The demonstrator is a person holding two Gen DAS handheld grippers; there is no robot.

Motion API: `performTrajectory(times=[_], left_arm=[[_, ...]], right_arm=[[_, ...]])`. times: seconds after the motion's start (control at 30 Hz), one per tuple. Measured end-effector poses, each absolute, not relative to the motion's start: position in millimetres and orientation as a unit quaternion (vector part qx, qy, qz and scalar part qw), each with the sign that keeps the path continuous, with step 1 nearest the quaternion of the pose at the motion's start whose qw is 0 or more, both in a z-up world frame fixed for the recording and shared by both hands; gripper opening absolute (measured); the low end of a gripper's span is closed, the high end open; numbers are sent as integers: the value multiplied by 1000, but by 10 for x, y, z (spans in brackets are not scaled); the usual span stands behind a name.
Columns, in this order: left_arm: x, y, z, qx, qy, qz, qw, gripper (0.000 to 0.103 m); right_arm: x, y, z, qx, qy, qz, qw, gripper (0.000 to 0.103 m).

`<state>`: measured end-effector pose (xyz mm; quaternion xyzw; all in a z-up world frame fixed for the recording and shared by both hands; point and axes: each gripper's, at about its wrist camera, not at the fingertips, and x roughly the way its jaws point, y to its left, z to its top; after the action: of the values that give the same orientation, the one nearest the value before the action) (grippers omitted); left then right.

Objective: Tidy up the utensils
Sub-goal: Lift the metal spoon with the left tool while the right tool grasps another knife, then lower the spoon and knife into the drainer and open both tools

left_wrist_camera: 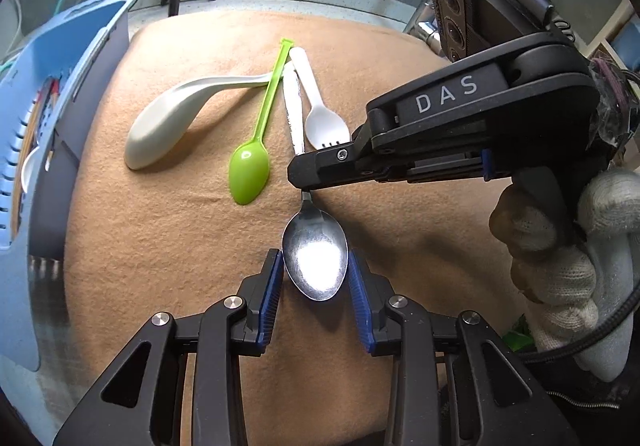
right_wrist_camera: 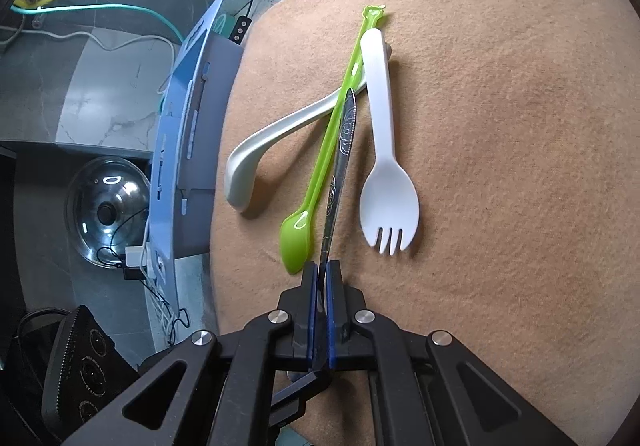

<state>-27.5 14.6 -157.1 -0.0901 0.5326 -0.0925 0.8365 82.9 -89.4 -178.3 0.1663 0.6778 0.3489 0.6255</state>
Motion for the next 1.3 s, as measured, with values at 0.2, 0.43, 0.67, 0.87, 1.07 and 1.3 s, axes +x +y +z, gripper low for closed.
performTrajectory(times=[0.2, 0.43, 0.67, 0.87, 1.07, 1.3], left_arm=[[-365, 153, -1409, -85, 517, -96, 846, 31], [-370, 275, -1216, -80, 494, -92, 861, 31], [-418, 601, -1019, -82, 470, -66, 876, 31], [-427, 1005, -958, -80, 459, -36, 884, 31], [-423, 1512, -971, -78, 457, -8, 886, 31], [-340, 2010, -1094, -81, 464, 17, 882, 31]], right_arm=[[816, -903, -1598, 177, 667, 357, 630, 4], [841, -765, -1332, 182, 649, 373, 638, 3], [919, -359, -1140, 181, 638, 396, 635, 3], [928, 180, -1038, 160, 628, 421, 634, 3], [995, 759, -1046, 143, 631, 434, 626, 3], [1069, 1370, -1096, 113, 630, 443, 628, 3]])
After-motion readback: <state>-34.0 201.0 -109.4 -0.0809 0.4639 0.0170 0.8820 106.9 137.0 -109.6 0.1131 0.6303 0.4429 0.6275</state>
